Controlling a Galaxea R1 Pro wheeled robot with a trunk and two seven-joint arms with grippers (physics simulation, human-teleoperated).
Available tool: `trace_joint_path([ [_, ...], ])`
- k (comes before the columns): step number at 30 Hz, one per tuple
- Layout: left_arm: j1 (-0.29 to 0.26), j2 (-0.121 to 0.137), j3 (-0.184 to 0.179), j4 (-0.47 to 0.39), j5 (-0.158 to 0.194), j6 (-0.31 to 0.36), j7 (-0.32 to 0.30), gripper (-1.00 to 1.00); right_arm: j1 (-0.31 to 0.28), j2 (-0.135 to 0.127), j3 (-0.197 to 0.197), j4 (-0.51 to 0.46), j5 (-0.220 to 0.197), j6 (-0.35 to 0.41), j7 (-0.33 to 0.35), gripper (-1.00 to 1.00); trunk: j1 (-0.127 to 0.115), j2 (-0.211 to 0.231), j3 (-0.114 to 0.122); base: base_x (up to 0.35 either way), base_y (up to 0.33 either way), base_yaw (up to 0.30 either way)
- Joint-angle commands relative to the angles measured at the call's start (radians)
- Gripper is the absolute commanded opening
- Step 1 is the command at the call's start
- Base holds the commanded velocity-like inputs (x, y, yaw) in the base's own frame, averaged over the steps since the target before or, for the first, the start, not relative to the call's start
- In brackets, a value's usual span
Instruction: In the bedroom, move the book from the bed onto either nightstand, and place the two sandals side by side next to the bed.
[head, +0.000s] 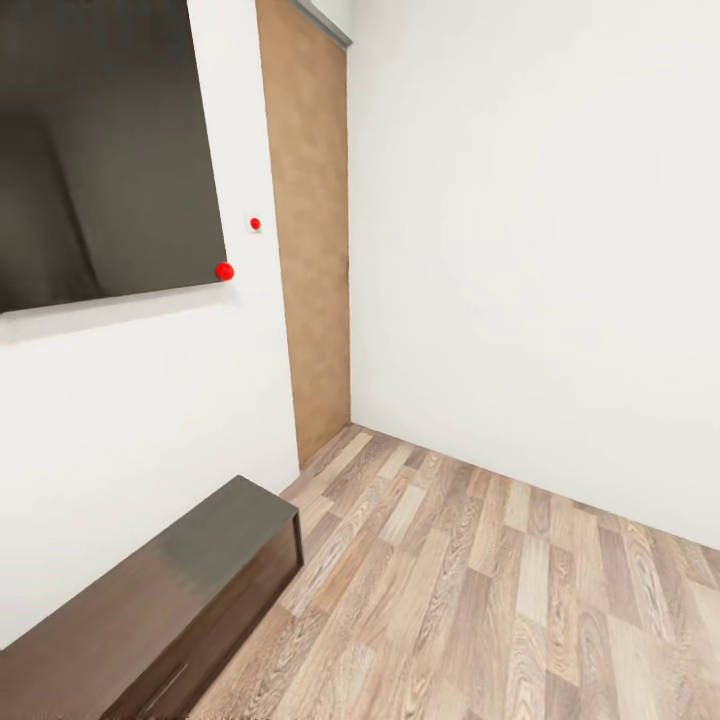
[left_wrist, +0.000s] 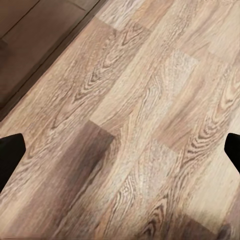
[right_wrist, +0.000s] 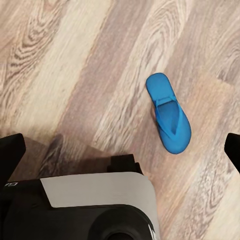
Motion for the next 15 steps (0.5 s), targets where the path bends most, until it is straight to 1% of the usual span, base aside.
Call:
trace_joint_path([
  [1,-0.001,-0.001,0.002,0.001,0.003,-0.003,0.000,1.00,0.000,0.000,-0.003,0.000,-0.001,-0.003,0.000,1.00,0.000,0.000,-0.001,0.000,0.000,0.203],
  [4,-0.001,-0.001,0.002,0.001,0.003,-0.003,0.000,1.00,0.000,0.000,-0.003,-0.001,-0.001,-0.003,0.000,1.00,0.000,0.000,-0.001,0.000,0.000,0.175],
  [7,-0.001,-0.001,0.002,0.001,0.003,-0.003,0.000,1.00,0.000,0.000,-0.003,-0.001,-0.001,-0.003,0.000,1.00,0.000,0.000,-0.001,0.000,0.000,0.103],
  [15,-0.001,-0.001,0.002,0.001,0.003,-0.003,0.000,1.00,0.000,0.000,-0.003,-0.001,-0.001,-0.003,0.000,1.00,0.000,0.000,-0.001,0.000,0.000,0.020],
])
